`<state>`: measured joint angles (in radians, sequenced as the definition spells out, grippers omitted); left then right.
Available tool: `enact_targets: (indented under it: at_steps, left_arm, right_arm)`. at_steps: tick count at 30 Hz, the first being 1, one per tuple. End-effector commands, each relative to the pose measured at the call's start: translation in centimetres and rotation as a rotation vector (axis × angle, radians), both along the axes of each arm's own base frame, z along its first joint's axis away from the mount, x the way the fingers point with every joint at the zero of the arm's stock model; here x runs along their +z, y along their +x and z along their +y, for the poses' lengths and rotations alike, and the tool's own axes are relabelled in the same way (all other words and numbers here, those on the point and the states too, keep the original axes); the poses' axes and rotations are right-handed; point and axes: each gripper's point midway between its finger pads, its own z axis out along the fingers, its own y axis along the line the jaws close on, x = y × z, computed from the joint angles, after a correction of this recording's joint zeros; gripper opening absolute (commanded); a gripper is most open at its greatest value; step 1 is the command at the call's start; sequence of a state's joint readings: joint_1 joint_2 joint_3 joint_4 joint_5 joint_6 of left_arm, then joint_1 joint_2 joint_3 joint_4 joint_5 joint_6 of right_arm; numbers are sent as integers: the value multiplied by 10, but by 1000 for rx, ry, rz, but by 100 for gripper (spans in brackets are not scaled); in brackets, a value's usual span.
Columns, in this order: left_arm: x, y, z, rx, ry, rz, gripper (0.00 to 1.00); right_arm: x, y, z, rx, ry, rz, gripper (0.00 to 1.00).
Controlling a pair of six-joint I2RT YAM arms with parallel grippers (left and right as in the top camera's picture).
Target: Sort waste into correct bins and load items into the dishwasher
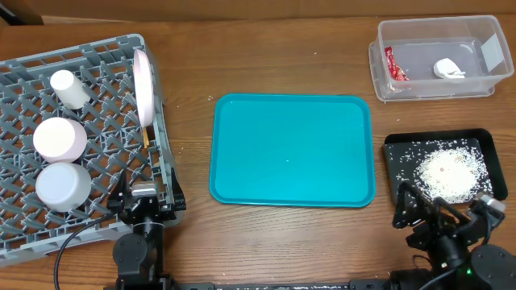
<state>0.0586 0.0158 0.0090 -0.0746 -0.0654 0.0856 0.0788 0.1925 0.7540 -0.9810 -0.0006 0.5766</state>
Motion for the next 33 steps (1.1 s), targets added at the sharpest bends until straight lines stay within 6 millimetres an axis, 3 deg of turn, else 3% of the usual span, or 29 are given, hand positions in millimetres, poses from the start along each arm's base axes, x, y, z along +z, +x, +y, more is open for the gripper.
enact_targets:
  at_steps: [1, 4, 9, 13, 22, 33]
  left_arm:
    - [1, 0, 1, 9, 17, -8, 100]
    - [1, 0, 1, 9, 17, -8, 100]
    - [1, 0, 1, 9, 17, -8, 100]
    - [1, 0, 1, 9, 17, -8, 100]
    - [1, 0, 1, 8, 17, -8, 100]
    - [1, 0, 1, 8, 17, -7, 100]
  right_arm:
    - [9, -2, 1, 7, 8, -87, 100]
    - [7, 1, -7, -40, -7, -132, 100]
    - [-13, 9, -16, -91, -21, -162, 100]
    - [-28, 26, -15, -94, -22, -178, 100]
    - [-48, 58, -4, -12, -145, -283, 100]
    - [-67, 77, 20, 138, -283, -455, 100]
